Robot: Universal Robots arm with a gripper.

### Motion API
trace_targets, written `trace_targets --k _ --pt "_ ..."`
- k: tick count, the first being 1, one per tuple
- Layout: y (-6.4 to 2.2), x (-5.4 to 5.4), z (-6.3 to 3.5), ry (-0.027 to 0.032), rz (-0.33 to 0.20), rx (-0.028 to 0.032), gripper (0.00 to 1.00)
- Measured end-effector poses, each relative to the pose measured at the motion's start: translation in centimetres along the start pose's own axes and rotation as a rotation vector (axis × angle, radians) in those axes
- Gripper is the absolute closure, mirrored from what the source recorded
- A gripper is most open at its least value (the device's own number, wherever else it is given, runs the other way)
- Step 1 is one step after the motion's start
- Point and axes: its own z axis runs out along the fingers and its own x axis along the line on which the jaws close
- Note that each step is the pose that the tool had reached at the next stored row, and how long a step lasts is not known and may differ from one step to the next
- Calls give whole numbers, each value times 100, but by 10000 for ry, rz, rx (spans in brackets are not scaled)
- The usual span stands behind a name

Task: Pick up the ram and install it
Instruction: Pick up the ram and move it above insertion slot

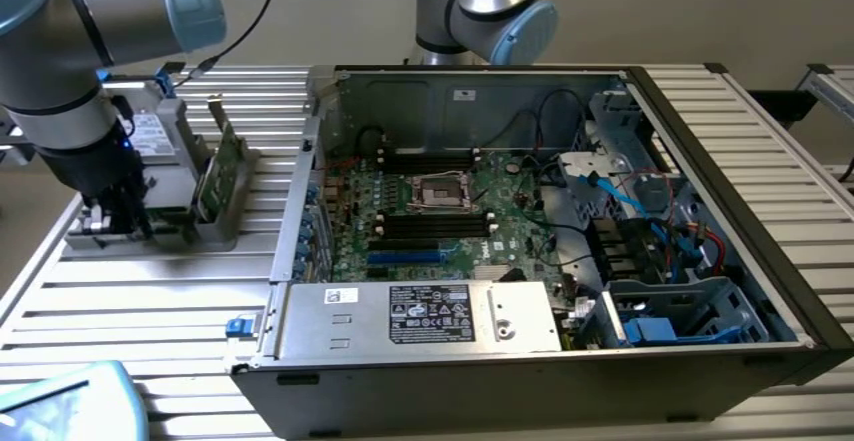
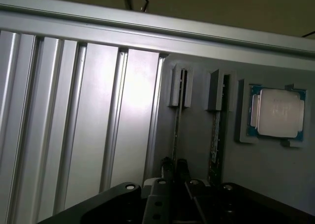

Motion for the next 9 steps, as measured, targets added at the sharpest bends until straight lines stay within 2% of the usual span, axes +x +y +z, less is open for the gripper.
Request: trace_targets --k 9 --pt "5 -4 -50 58 6 17 85"
